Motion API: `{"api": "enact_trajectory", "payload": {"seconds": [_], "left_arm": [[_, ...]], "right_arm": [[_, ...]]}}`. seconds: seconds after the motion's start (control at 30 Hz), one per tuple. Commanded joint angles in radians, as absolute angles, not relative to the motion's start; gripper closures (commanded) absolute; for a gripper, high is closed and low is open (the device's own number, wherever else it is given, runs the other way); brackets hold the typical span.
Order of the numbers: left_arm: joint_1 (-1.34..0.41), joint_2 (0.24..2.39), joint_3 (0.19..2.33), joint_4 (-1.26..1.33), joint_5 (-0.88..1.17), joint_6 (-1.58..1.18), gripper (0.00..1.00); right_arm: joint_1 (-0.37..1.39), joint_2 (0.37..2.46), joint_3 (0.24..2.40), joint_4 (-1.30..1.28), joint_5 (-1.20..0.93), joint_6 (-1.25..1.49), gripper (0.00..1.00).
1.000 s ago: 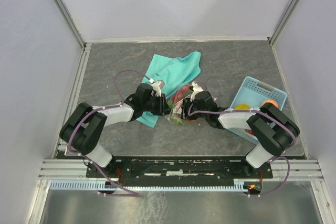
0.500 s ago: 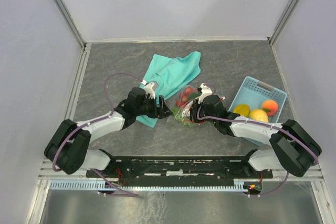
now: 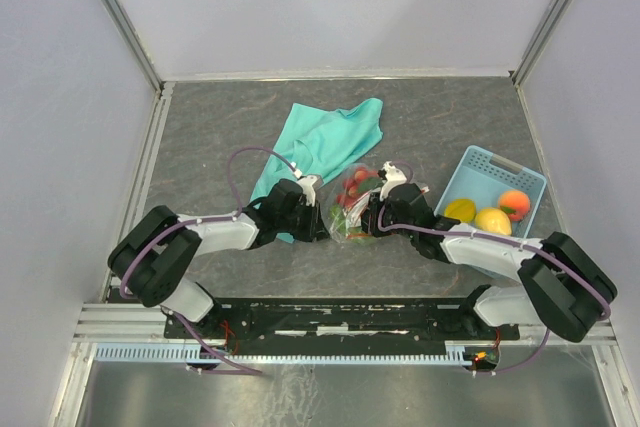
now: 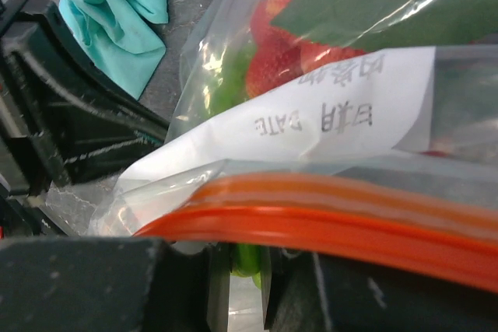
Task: Open the zip-top bag and remove the fake food
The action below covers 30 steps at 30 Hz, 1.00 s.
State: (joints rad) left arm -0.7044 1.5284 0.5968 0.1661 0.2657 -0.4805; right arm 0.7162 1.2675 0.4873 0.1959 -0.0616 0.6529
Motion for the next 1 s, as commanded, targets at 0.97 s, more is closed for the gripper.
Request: {"api": "enact_trajectory", "payload": {"seconds": [0.97], "left_arm": [[-0.610,1.306,0.540,0.129,0.013,-0.489,0.97]], "right_arm": [[0.585,0.402,0.676,-0.677,0.031,0.570,0.91]]}}
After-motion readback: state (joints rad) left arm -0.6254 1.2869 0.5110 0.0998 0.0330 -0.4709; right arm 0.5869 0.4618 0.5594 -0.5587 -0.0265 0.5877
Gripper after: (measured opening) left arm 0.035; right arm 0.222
